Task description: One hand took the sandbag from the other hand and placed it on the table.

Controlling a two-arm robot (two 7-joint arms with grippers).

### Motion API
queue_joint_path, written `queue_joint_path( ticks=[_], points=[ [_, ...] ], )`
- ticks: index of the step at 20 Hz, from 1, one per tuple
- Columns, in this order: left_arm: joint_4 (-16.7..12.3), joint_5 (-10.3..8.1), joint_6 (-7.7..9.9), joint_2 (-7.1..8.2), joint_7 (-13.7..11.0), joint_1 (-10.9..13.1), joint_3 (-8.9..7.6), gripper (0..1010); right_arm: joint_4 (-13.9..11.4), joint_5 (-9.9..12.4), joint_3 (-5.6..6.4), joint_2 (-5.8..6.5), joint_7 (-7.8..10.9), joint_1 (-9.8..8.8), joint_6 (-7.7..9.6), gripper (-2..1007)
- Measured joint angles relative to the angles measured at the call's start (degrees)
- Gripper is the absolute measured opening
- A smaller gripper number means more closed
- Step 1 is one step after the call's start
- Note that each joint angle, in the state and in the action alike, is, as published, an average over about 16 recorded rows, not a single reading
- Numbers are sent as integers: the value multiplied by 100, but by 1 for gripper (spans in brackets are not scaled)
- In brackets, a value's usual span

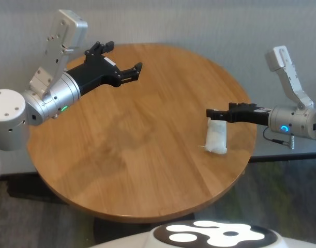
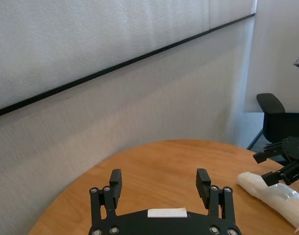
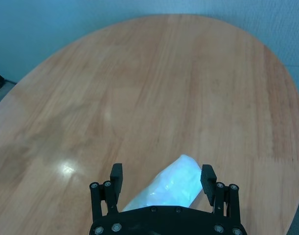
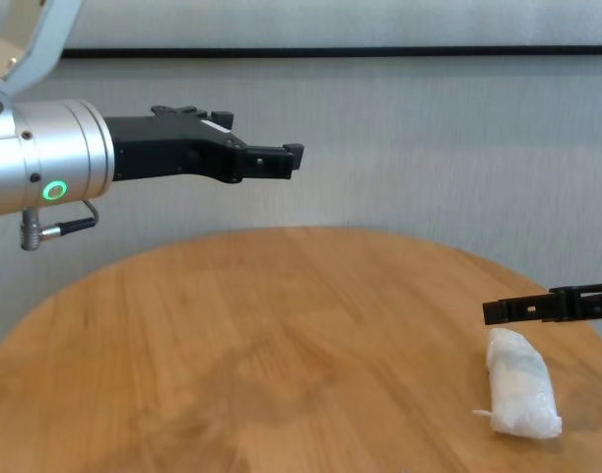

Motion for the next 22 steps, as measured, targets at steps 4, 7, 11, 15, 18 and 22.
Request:
queue_joint_path(
  ticks=[4, 7, 11, 15, 18, 22],
  points=[
    [-27, 28, 106, -34, 21, 27, -54, 1002, -92, -96, -18, -27, -38, 1, -30, 1001],
    [-52, 50, 182, -60, 40, 51, -98, 1002, -207, -223, -36, -53, -105, 7, -76, 1001],
    [-88, 73, 288, -92, 74, 85, -154, 1002, -423, -480, -64, -96, -284, 22, -180, 1001],
    [-120, 93, 392, -123, 118, 117, -207, 1002, -690, -816, -102, -147, -519, 41, -321, 1001],
    [-154, 94, 504, -146, 168, 144, -252, 1002, -883, -1070, -132, -193, -696, 59, -429, 1001],
    [-214, 96, 700, -176, 265, 182, -314, 1002, -1126, -1382, -171, -276, -908, 81, -559, 1001]
  ],
)
